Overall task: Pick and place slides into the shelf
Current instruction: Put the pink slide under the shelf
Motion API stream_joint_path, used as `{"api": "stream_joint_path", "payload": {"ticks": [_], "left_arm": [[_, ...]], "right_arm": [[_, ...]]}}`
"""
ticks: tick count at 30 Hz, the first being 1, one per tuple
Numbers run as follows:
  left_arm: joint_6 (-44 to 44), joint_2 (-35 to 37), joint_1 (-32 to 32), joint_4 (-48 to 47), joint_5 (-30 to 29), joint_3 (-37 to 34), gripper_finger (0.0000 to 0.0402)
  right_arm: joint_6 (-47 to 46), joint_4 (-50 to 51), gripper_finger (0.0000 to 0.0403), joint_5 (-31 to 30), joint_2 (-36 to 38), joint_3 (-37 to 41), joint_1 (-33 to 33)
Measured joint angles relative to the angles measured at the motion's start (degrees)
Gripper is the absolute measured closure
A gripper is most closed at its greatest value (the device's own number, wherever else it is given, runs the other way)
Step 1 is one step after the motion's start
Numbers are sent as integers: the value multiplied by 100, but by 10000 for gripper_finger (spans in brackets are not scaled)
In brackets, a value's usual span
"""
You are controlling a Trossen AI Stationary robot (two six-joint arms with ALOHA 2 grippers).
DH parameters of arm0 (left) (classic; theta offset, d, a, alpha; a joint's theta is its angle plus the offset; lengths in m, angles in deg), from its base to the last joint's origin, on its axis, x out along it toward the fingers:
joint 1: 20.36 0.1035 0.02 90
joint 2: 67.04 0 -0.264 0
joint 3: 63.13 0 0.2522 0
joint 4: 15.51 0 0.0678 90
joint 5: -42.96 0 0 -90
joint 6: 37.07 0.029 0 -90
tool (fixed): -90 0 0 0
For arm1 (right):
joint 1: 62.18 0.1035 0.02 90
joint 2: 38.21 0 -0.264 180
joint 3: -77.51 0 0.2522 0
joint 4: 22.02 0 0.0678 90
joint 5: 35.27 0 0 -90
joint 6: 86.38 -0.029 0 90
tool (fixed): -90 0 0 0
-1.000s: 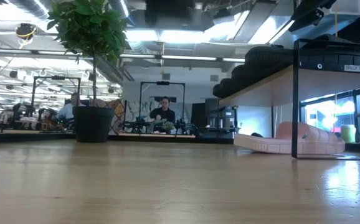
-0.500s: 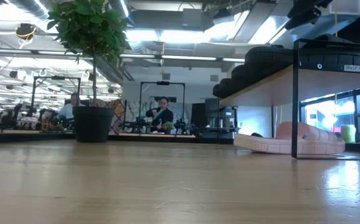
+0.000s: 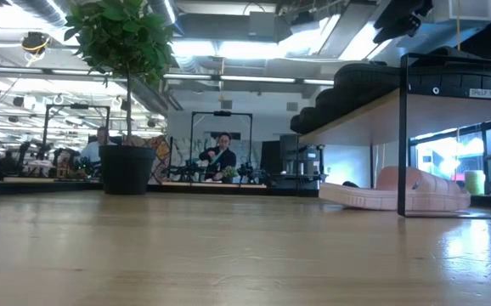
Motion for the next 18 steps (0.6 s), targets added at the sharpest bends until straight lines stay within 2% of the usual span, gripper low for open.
{"api": "stream_joint_path", "payload": {"ticks": [9,15,18], "left_arm": [[-287,-843,59,9,444,2,284],[-475,-922,31,-52,435,2,284],[-475,-922,33,-485,454,2,284]], "right_arm": [[13,-27,128,2,-461,0,4],[10,-23,128,8,-490,0,4],[2,-14,128,9,-455,1,4]]}}
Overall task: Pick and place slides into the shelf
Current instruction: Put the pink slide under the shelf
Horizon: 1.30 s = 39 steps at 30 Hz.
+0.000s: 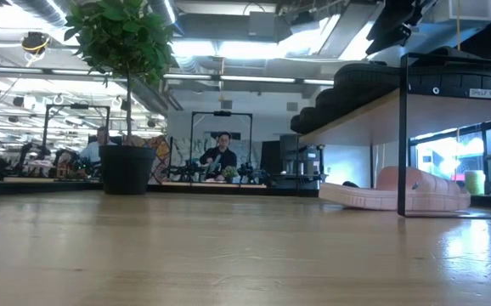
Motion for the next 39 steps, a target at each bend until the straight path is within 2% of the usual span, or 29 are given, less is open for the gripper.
{"api": "stream_joint_path", "payload": {"ticks": [11,17,24,33,39], "left_arm": [[207,13,0,-965,-24,0,284],[601,13,0,-680,-24,0,284],[651,14,-3,-713,-19,-6,284],[591,22,-26,-656,209,-307,284],[208,22,-39,-642,71,-582,284]], "right_arm": [[4,83,128,2,31,0,0],[11,83,128,2,31,1,0],[23,83,128,0,31,1,0],[35,83,128,0,31,1,-2],[35,83,128,0,31,1,-2]]}}
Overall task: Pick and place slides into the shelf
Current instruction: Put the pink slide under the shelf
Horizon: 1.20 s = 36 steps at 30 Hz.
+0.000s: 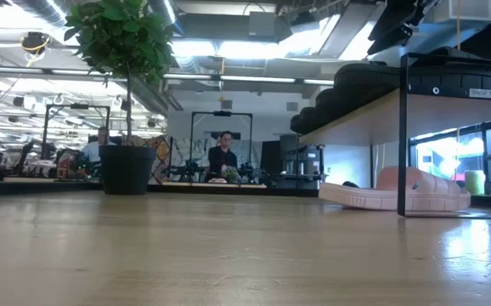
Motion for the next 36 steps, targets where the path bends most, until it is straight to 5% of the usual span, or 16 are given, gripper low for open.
{"api": "stream_joint_path", "payload": {"ticks": [15,23,29,36], "left_arm": [[-180,0,29,118,-422,-21,287],[-175,-2,68,36,-198,-21,388],[-82,-2,177,-32,-228,-10,395],[981,-9,673,-829,-1254,433,398]], "right_arm": [[0,108,128,0,0,0,2],[0,276,128,-2,0,2,0],[0,277,128,-2,0,2,0],[-20,280,128,-2,0,2,0]]}}
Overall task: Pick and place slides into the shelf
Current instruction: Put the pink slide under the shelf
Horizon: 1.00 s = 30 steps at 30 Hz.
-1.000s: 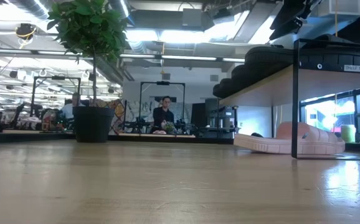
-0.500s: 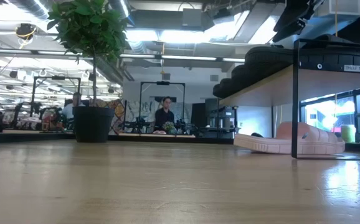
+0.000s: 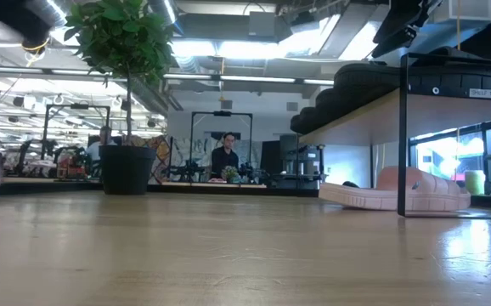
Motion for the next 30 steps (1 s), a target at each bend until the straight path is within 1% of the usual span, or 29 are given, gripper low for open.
{"api": "stream_joint_path", "payload": {"ticks": [2,6,7,9,14,17,19,22,25,28,30], "left_arm": [[334,0,202,-377,-515,311,399],[1391,177,595,-335,-1856,778,399],[1662,200,714,-360,-2073,892,399],[2520,214,954,-301,-2392,1086,400],[4794,231,1560,-313,-2844,1453,400],[6341,229,1898,-197,-3067,1550,400],[7291,229,2101,-68,-3333,1559,401],[8429,229,2427,133,-3834,1559,401],[9489,229,2830,433,-4127,1559,401],[10391,229,3258,961,-4194,1551,401],[10868,232,3512,1508,-4204,1452,401]], "right_arm": [[0,3,128,0,1,0,1],[-26,9,128,2,2,0,1],[-28,10,128,0,2,0,0],[-29,11,128,2,2,0,2],[-41,15,128,0,2,0,2],[-43,20,128,0,2,0,2],[-44,21,128,0,2,0,2],[-44,22,128,0,2,0,2],[-44,22,128,-2,2,0,2],[-44,22,128,-1,2,0,1],[-44,22,128,-1,2,0,0]]}}
